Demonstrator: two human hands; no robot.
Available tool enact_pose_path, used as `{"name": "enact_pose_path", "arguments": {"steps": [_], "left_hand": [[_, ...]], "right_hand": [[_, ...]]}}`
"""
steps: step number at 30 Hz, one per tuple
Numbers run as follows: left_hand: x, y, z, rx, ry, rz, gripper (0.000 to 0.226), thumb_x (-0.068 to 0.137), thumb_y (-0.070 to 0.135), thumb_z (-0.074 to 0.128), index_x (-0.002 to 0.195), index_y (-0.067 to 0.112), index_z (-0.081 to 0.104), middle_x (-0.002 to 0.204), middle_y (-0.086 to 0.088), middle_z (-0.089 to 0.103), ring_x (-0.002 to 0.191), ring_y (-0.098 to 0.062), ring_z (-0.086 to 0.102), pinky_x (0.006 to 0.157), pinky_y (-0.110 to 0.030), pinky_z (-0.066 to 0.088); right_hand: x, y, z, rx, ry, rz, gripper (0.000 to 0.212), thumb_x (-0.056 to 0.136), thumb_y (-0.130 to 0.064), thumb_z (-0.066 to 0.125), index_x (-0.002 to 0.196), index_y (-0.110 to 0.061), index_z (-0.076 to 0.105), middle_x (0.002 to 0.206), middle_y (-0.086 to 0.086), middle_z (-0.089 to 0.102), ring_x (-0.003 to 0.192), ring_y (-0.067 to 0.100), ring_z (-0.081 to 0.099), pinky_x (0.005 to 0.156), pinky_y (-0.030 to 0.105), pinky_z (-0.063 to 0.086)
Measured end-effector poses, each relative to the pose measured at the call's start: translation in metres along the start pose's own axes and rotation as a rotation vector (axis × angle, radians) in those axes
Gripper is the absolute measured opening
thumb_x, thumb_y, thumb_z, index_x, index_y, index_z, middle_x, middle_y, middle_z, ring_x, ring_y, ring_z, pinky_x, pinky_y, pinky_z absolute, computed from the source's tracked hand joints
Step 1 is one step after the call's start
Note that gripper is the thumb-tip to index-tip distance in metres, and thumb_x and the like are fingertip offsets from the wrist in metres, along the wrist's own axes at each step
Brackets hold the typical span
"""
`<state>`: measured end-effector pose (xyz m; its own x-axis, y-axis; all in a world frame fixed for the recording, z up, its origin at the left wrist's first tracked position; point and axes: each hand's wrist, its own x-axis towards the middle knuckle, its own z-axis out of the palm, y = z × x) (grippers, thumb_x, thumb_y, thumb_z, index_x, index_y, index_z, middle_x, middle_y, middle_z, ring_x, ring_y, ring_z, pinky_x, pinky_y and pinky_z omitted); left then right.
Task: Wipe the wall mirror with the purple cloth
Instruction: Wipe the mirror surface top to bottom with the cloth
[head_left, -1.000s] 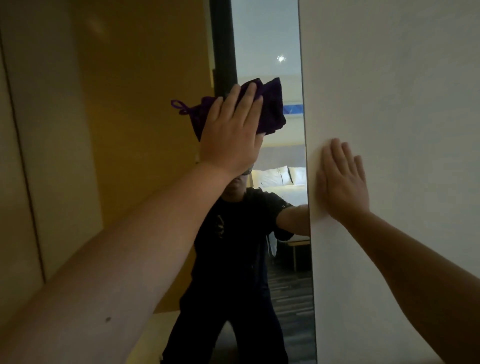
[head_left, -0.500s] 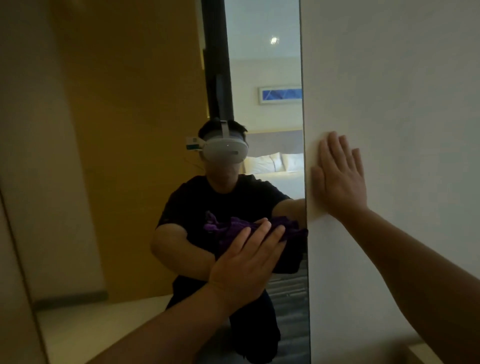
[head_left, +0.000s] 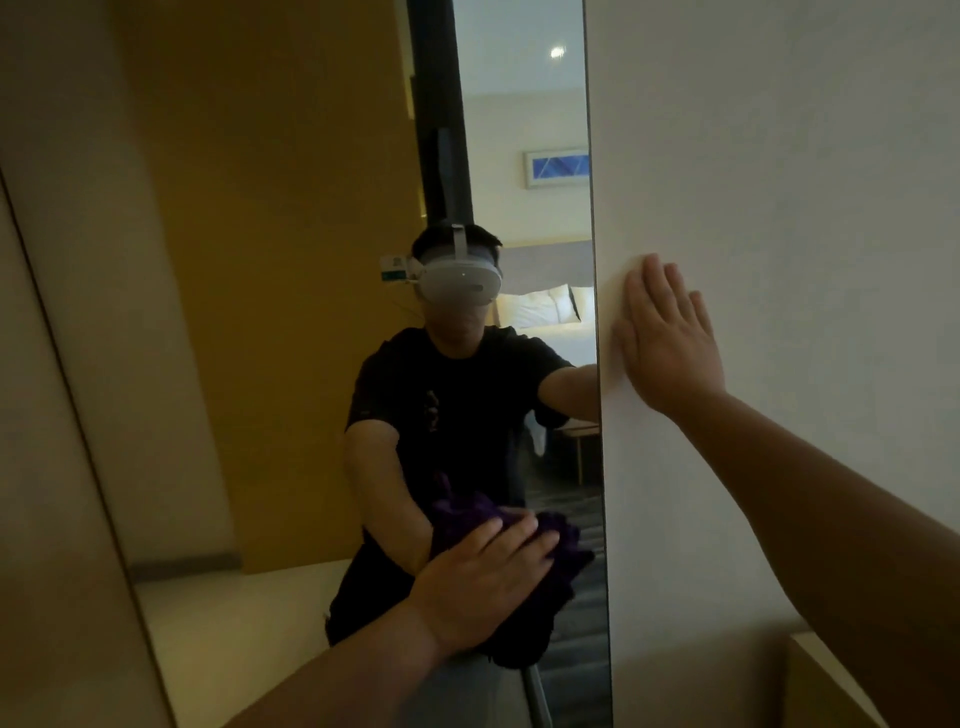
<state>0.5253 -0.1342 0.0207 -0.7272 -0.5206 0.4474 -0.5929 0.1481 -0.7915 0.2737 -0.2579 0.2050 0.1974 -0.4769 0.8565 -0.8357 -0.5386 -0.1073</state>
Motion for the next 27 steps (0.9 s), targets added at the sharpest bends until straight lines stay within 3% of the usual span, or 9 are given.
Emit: {"name": "enact_pose_path", "arguments": {"steps": [2, 6, 9, 11, 14, 18, 22, 27], "left_hand": [[-0.027, 0.023, 0.009, -0.028, -0.089, 0.019, 0.042, 0.099, 0.027, 0.038, 0.137, 0.025, 0.054, 0.155, 0.000, 0.040, 0.141, -0.027, 0.033, 0.113, -0.042, 0.026], [-0.031, 0.024, 0.003, -0.064, -0.123, -0.005, 0.046, 0.097, 0.026, 0.039, 0.142, 0.021, 0.045, 0.157, -0.003, 0.034, 0.143, -0.028, 0.031, 0.114, -0.044, 0.023], [-0.034, 0.020, -0.013, -0.188, -0.124, -0.042, 0.038, 0.099, 0.023, 0.041, 0.136, 0.020, 0.051, 0.151, -0.003, 0.043, 0.136, -0.027, 0.040, 0.108, -0.043, 0.033], [-0.041, 0.015, -0.025, -0.278, -0.078, -0.166, 0.032, 0.100, 0.019, 0.044, 0.130, 0.017, 0.057, 0.142, -0.004, 0.053, 0.122, -0.027, 0.052, 0.093, -0.042, 0.045], [-0.068, -0.006, -0.046, -0.282, -0.024, -0.314, 0.031, 0.099, 0.014, 0.043, 0.125, 0.013, 0.061, 0.135, -0.007, 0.059, 0.111, -0.029, 0.058, 0.082, -0.041, 0.047], [-0.132, -0.040, -0.073, -0.240, 0.013, -0.492, 0.037, 0.106, 0.011, 0.033, 0.122, 0.009, 0.065, 0.133, -0.010, 0.062, 0.111, -0.032, 0.061, 0.085, -0.044, 0.048], [-0.204, -0.067, -0.082, -0.174, -0.037, -0.584, 0.034, 0.095, 0.002, 0.053, 0.126, 0.008, 0.062, 0.135, -0.011, 0.060, 0.116, -0.032, 0.056, 0.088, -0.047, 0.047], [-0.252, -0.093, -0.079, -0.078, -0.013, -0.614, 0.031, 0.095, 0.002, 0.059, 0.125, 0.007, 0.064, 0.136, -0.010, 0.059, 0.116, -0.032, 0.057, 0.087, -0.046, 0.046]], "right_hand": [[-0.005, -0.002, -0.002, 0.030, -0.015, 0.014, 0.059, 0.107, -0.040, 0.022, 0.158, -0.015, 0.009, 0.166, 0.007, 0.000, 0.152, 0.025, -0.005, 0.123, 0.044, 0.003], [-0.031, -0.017, -0.004, 0.169, -0.007, 0.046, 0.056, 0.107, -0.037, 0.026, 0.157, -0.013, 0.016, 0.166, 0.010, 0.007, 0.153, 0.025, 0.003, 0.123, 0.044, 0.008], [-0.060, -0.047, -0.001, 0.233, 0.046, 0.059, 0.057, 0.107, -0.038, 0.024, 0.157, -0.011, 0.016, 0.166, 0.010, 0.007, 0.153, 0.021, 0.002, 0.124, 0.042, 0.004], [-0.078, -0.076, 0.008, 0.262, 0.073, -0.024, 0.057, 0.105, -0.034, 0.029, 0.156, -0.010, 0.020, 0.165, 0.012, 0.012, 0.152, 0.024, 0.006, 0.124, 0.046, 0.006], [-0.103, -0.123, 0.028, 0.319, 0.088, -0.210, 0.056, 0.104, -0.034, 0.032, 0.154, -0.007, 0.027, 0.163, 0.014, 0.018, 0.152, 0.028, 0.011, 0.124, 0.045, 0.004], [-0.135, -0.178, 0.062, 0.344, 0.012, -0.344, 0.057, 0.104, -0.032, 0.034, 0.154, -0.006, 0.028, 0.164, 0.013, 0.015, 0.153, 0.029, 0.007, 0.122, 0.054, 0.008], [-0.165, -0.223, 0.090, 0.238, -0.079, -0.426, 0.056, 0.102, -0.034, 0.035, 0.151, -0.006, 0.035, 0.163, 0.014, 0.019, 0.153, 0.028, 0.005, 0.121, 0.059, 0.009], [-0.197, -0.258, 0.118, 0.128, -0.120, -0.527, 0.055, 0.100, -0.032, 0.040, 0.147, -0.004, 0.039, 0.162, 0.019, 0.021, 0.152, 0.033, 0.005, 0.117, 0.065, 0.011]]}}
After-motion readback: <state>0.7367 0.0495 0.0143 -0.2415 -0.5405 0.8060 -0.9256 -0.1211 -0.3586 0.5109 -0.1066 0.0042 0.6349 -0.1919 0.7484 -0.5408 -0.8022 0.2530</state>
